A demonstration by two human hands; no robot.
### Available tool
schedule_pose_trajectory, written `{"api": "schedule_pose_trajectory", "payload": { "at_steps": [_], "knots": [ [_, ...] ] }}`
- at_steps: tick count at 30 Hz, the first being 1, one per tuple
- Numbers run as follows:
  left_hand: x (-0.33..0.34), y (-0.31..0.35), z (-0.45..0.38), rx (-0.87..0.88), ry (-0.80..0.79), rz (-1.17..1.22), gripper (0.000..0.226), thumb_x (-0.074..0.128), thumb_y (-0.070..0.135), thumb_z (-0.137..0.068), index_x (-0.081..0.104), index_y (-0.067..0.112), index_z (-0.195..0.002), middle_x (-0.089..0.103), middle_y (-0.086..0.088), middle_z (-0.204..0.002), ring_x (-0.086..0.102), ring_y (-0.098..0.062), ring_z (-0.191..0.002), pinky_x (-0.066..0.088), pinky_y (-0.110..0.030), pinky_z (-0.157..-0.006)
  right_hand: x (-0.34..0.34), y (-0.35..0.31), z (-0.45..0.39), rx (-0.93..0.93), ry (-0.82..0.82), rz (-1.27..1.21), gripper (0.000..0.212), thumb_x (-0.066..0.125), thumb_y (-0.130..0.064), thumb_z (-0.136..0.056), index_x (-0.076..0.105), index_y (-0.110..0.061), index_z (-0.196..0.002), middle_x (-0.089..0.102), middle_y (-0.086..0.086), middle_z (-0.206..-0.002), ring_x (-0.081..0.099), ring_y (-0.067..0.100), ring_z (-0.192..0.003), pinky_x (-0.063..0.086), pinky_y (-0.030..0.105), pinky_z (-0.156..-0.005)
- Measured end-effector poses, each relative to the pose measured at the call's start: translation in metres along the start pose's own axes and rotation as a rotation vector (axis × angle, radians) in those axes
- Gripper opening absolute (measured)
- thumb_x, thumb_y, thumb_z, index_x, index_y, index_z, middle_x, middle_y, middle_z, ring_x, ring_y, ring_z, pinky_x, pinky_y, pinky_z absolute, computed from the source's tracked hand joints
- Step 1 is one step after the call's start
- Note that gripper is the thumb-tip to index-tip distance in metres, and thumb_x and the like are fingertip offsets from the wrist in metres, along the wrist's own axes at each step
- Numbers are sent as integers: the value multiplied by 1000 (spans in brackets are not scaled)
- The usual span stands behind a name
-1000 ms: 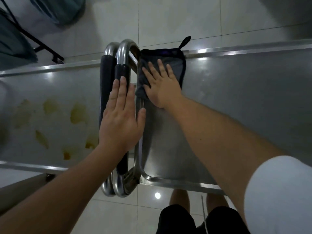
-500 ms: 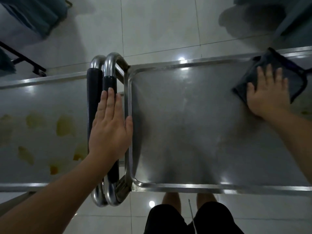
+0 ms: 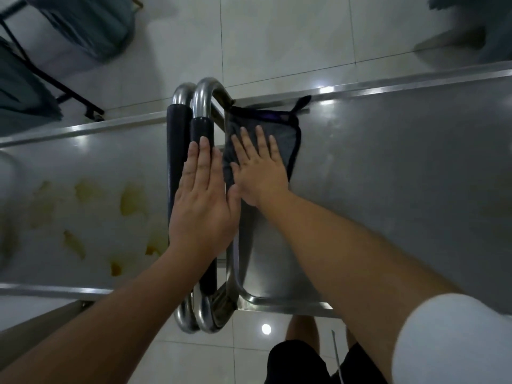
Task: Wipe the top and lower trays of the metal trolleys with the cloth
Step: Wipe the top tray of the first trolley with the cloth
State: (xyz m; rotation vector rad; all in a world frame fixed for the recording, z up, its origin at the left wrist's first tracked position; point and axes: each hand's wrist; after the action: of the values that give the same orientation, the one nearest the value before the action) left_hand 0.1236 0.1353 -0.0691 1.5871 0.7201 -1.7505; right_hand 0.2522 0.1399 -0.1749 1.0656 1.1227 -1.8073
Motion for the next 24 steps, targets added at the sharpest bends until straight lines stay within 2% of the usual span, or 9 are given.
{"api": "schedule_pose_trajectory", "payload": {
  "at_steps": [3, 6, 10, 13, 15, 17, 20, 24],
  "knots": [
    [-1, 0, 1, 9, -5, 29, 71, 29, 40, -110, 10, 3, -167, -5, -12, -176, -13, -19, -162, -5, -37, -132, -1, 31, 15, -54, 27, 29, 66, 17, -53, -107, 4, -26, -166, -2, -1, -174, -10, 25, -159, -7, 49, -127],
    [-2, -1, 1, -1, -11, 60, 70, 26, 44, -111, 10, 6, -168, -5, -8, -177, -16, -14, -161, -7, -34, -131, -3, 84, 49, 27, 112, 42, 66, 26, -53, -106, 17, -25, -166, 12, 0, -173, 3, 26, -160, 4, 49, -128],
    [-2, -3, 1, -2, -23, 80, 71, 20, 48, -110, 10, 8, -168, -7, -5, -177, -17, -12, -161, -2, -39, -132, -15, 194, 109, 282, 136, 65, 68, 28, -54, -104, 21, -25, -165, 16, 3, -173, 10, 30, -159, 9, 52, -127],
    [-2, -3, 1, -3, -21, 87, 71, 21, 48, -110, 12, 7, -168, -6, -6, -177, -16, -12, -161, 1, -41, -132, -30, 271, 152, 521, 134, 40, 71, 16, -58, -104, 17, -22, -165, 12, 6, -173, 8, 35, -158, 9, 56, -127],
    [-2, -2, 1, -11, -21, 90, 71, 20, 48, -110, 11, 8, -168, -6, -5, -177, -17, -11, -161, 1, -41, -132, -35, 292, 163, 608, 127, 18, 74, 5, -62, -103, 11, -22, -166, 8, 5, -174, 5, 36, -158, 8, 56, -127],
    [-3, -1, 1, -6, -20, 87, 71, 20, 48, -110, 11, 9, -168, -7, -5, -177, -18, -11, -161, -1, -40, -131, -31, 278, 156, 660, 144, 3, 75, 3, -61, -103, 8, -20, -166, 6, 7, -174, 4, 38, -158, 8, 58, -126],
    [-3, -1, 1, -9, -21, 97, 71, 20, 48, -109, 11, 8, -168, -6, -6, -177, -18, -12, -161, -3, -38, -131, -12, 204, 132, 621, 188, 11, 72, 22, -52, -103, 19, -15, -165, 15, 13, -172, 11, 44, -156, 11, 61, -125],
    [-3, 2, 0, -6, -11, 89, 71, 24, 44, -109, 12, 6, -167, -4, -9, -177, -14, -16, -162, -1, -40, -132, 24, 56, 96, 267, 162, -35, 70, 36, -47, -103, 21, -18, -165, 14, 11, -172, 5, 41, -158, 1, 58, -125]
  ]
}}
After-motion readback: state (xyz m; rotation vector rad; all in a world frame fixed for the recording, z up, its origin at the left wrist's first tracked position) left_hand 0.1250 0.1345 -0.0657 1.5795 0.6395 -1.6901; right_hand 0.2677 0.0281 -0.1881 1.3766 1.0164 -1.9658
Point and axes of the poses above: each hand's wrist, its own z-axis away from the middle knuckle, its own x-axis out of the palm, y = z × x
